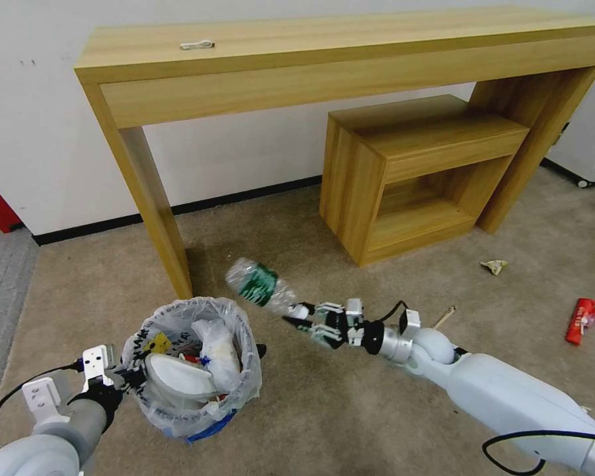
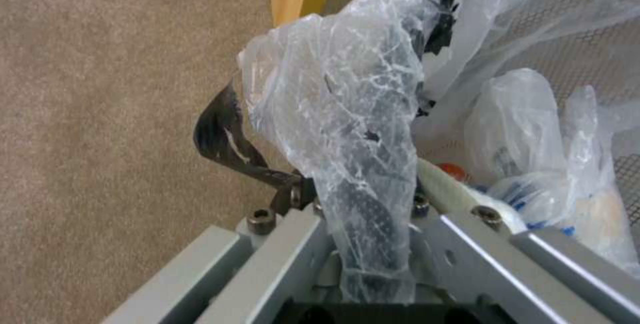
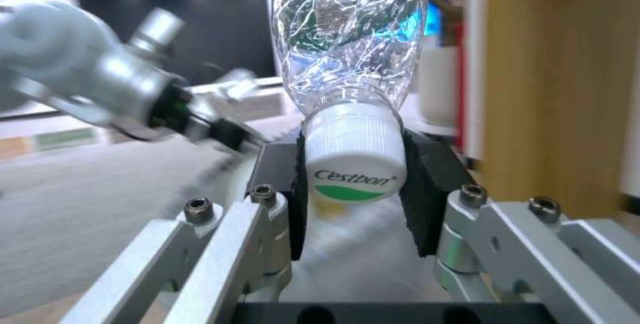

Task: Pick up the trash bin and place the garbage on the floor into it.

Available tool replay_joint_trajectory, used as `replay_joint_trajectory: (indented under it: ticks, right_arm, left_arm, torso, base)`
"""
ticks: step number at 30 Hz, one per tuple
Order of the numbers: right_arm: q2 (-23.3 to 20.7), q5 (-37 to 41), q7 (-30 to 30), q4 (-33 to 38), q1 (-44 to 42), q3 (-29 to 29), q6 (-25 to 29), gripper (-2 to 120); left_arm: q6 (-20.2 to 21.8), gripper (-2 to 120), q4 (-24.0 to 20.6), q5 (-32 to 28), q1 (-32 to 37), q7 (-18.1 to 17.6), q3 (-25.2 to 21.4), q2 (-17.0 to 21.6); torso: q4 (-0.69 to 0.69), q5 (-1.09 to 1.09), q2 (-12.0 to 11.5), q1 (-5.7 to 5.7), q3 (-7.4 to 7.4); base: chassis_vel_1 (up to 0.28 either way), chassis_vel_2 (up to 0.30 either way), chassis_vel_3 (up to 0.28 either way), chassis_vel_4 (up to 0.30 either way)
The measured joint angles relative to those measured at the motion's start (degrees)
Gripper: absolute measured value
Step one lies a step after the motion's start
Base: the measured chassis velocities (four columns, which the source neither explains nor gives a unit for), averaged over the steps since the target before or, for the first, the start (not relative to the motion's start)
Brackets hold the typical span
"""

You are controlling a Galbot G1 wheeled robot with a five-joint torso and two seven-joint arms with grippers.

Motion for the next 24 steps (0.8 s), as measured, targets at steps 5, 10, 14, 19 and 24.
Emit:
replay_joint_trajectory:
  ticks: [5, 10, 14, 19, 24]
  right_arm:
    - [-1.0, 1.9, 2.2, 6.0, 6.3, -7.4, -1.8, 28]
    - [-1.7, 3.1, 4.9, 8.8, 13.3, -14.0, -2.8, 28]
    - [-1.6, 3.6, 7.8, 9.7, 19.0, -19.8, -3.7, 28]
    - [-0.1, 4.0, 11.6, 9.8, 22.5, -25.1, -4.3, 28]
    - [1.0, 3.7, 13.6, 8.1, 23.0, -26.6, -4.3, 28]
  left_arm:
    - [0.1, 1, -0.5, 0.0, 0.3, 0.0, -0.2, 0.1]
    - [0.1, 1, -1.0, -0.1, 0.3, -0.1, -0.2, 0.2]
    - [0.2, 1, -1.6, -0.2, 0.3, -0.1, -0.3, 0.1]
    - [0.2, 1, -2.4, -0.4, 0.6, -0.1, -0.5, 0.0]
    - [0.2, 1, -2.9, -0.6, 1.0, -0.1, -0.7, 0.0]
  torso:
    - [0.00, 0.00, 0.0, 0.00, 0.00]
    - [0.00, -0.01, 0.0, 0.00, 0.01]
    - [-0.01, 0.00, 0.0, 0.00, 0.01]
    - [0.00, 0.00, 0.0, 0.00, 0.01]
    - [0.00, 0.01, 0.0, 0.00, 0.01]
  base:
    - [0.000, 0.000, 0.000, 0.000]
    - [0.000, 0.000, 0.000, 0.000]
    - [0.000, 0.000, 0.000, 0.000]
    - [0.000, 0.000, 0.000, 0.000]
    - [0.000, 0.000, 0.000, 0.000]
